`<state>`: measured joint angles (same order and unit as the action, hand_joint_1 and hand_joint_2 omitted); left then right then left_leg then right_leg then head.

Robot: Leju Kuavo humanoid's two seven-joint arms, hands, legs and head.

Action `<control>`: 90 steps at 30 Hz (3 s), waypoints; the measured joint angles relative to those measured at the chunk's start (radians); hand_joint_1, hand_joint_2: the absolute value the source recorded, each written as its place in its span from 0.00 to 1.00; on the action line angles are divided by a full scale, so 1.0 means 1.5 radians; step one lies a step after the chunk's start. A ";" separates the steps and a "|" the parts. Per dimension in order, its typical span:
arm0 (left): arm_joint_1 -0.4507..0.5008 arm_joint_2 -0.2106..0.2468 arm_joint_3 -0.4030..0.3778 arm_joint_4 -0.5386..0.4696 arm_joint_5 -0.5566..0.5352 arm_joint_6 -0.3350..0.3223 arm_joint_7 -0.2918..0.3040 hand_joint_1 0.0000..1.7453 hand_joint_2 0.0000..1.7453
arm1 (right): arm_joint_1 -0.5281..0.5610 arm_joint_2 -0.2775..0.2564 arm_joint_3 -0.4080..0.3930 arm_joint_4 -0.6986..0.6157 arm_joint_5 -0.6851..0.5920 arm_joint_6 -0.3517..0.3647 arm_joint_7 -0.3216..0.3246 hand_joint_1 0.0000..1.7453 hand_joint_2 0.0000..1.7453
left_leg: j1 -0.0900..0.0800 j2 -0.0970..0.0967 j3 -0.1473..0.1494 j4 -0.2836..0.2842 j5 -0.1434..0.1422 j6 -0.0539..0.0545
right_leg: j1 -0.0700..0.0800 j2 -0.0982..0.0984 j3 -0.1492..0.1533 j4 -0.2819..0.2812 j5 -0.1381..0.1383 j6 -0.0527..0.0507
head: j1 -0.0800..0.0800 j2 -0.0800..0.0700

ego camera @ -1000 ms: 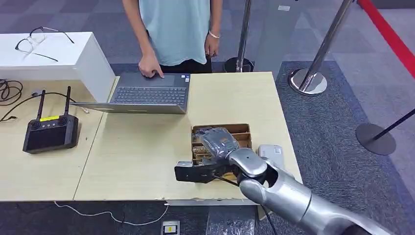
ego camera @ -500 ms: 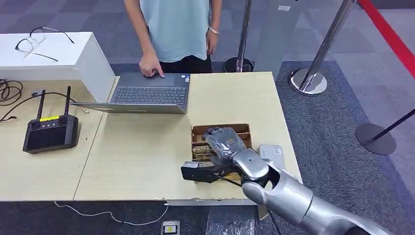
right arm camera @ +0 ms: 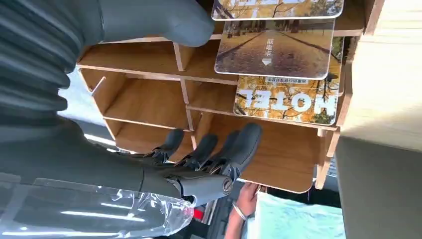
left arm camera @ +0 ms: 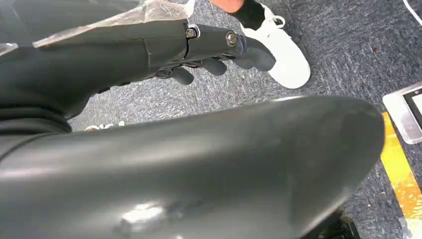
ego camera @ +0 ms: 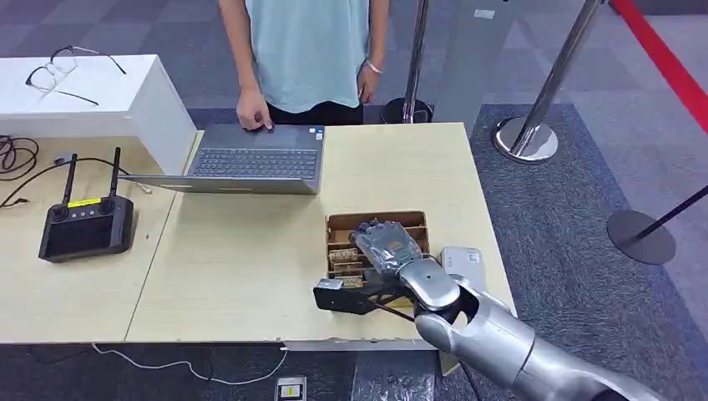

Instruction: Pass the card to the sensor for recognition and then transmit it.

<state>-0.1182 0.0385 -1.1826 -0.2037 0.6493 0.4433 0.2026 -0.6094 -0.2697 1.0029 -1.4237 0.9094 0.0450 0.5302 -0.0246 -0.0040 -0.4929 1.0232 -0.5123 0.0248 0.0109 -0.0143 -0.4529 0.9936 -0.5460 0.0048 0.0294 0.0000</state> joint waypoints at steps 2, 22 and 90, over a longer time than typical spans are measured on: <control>0.000 0.000 0.000 0.000 0.000 0.000 0.000 0.00 0.00 | 0.000 0.000 -0.002 0.000 0.001 0.000 -0.001 0.52 1.00 | 0.000 0.000 0.000 0.000 0.000 0.000 | 0.000 0.000 0.000 0.000 0.000 0.000 | 0.000 0.000; 0.000 0.000 0.000 0.000 0.001 0.000 0.003 0.00 0.00 | 0.012 0.003 -0.014 -0.001 0.009 -0.021 -0.007 1.00 1.00 | 0.000 0.000 0.000 0.000 0.000 0.000 | 0.000 0.000 0.000 0.000 0.000 0.000 | 0.000 0.000; 0.003 -0.002 0.013 0.000 0.016 0.010 0.001 0.00 0.00 | 0.096 0.002 -0.009 -0.123 0.048 0.009 -0.018 0.49 1.00 | 0.000 0.000 0.000 0.000 0.000 0.000 | 0.000 0.000 0.000 0.000 0.000 0.000 | 0.000 0.000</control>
<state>-0.1137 0.0362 -1.1631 -0.2037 0.6737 0.4582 0.2037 -0.4660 -0.2674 0.9899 -1.6075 0.9808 0.0580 0.5028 -0.0246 -0.0041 -0.4924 1.0232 -0.5122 0.0247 0.0109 -0.0144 -0.4524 0.9937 -0.5460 0.0048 0.0294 0.0000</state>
